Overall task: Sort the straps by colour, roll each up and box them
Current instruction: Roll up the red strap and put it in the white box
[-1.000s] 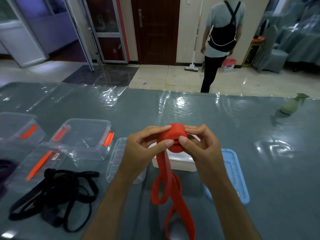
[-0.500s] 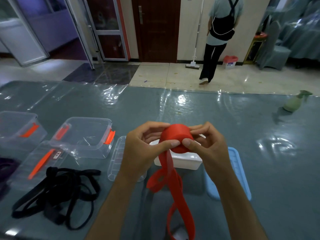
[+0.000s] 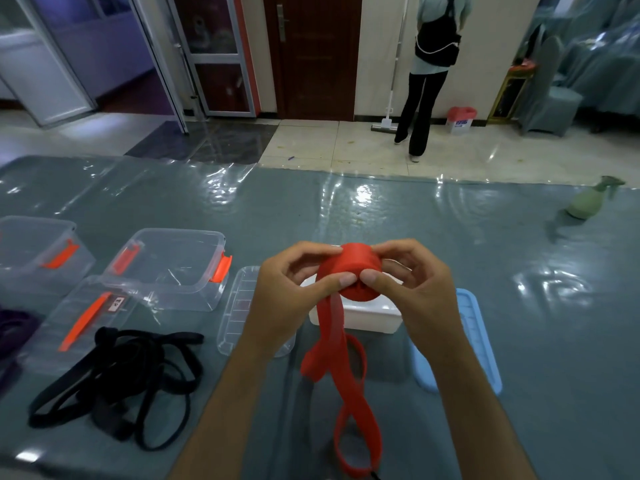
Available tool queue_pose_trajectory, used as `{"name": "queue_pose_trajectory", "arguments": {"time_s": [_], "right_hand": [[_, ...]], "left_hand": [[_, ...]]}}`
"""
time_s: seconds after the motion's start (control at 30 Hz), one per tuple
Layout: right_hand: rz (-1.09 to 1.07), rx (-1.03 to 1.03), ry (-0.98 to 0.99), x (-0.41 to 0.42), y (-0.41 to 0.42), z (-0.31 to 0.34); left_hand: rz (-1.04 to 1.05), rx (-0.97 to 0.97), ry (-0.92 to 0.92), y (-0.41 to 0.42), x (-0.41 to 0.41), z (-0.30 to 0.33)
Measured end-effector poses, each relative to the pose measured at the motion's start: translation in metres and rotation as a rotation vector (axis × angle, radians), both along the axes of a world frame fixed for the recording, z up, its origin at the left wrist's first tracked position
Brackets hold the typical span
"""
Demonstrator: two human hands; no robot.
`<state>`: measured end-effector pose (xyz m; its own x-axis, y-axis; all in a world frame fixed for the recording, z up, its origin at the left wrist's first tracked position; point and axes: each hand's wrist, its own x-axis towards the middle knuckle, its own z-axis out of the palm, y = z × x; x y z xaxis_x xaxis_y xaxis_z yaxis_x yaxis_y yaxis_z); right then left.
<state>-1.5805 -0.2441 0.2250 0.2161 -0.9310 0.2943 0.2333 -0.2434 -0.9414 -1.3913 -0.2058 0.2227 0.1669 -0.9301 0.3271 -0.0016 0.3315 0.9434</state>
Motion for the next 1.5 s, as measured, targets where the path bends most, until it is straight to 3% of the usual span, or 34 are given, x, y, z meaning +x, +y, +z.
{"name": "queue_pose_trajectory", "arguments": {"time_s": [0.17,0.3,0.47,0.6,0.7,0.8,1.03,1.2,1.4,1.5], "right_hand": [[0.024,0.036,-0.133,0.002,0.007,0.000],[0.134,0.119,-0.135,0.001,0.008,0.005],[0.051,0.015,-0.015,-0.007,0.003,0.010],[-0.030,0.060,-0.177,0.004,0.011,0.002],[-0.084,0.042,-0.241,0.009,0.014,0.000],[-0.027,0.016,-0.202,0.007,0.015,-0.001],[0.210,0.165,0.002,-0.018,0.007,0.000],[0.190,0.176,-0.105,-0.009,0.013,0.007],[0.107,0.089,-0.164,0.000,0.017,0.030],[0.135,0.080,-0.250,0.007,0.019,0.047]], "left_hand": [[-0.175,0.030,0.038,0.003,0.006,0.007],[-0.096,0.007,0.040,0.005,0.007,0.010],[-0.060,0.004,-0.006,0.008,-0.004,0.007],[-0.102,-0.003,0.089,0.008,-0.009,0.010],[-0.196,0.016,0.062,0.011,-0.003,0.016],[-0.156,0.040,0.037,0.015,0.003,0.017],[-0.080,-0.003,0.025,0.021,-0.002,0.012],[-0.049,-0.045,-0.011,0.020,-0.001,0.024],[-0.155,0.074,0.067,0.017,0.002,0.042],[-0.113,-0.012,0.074,0.018,0.001,0.056]]}}
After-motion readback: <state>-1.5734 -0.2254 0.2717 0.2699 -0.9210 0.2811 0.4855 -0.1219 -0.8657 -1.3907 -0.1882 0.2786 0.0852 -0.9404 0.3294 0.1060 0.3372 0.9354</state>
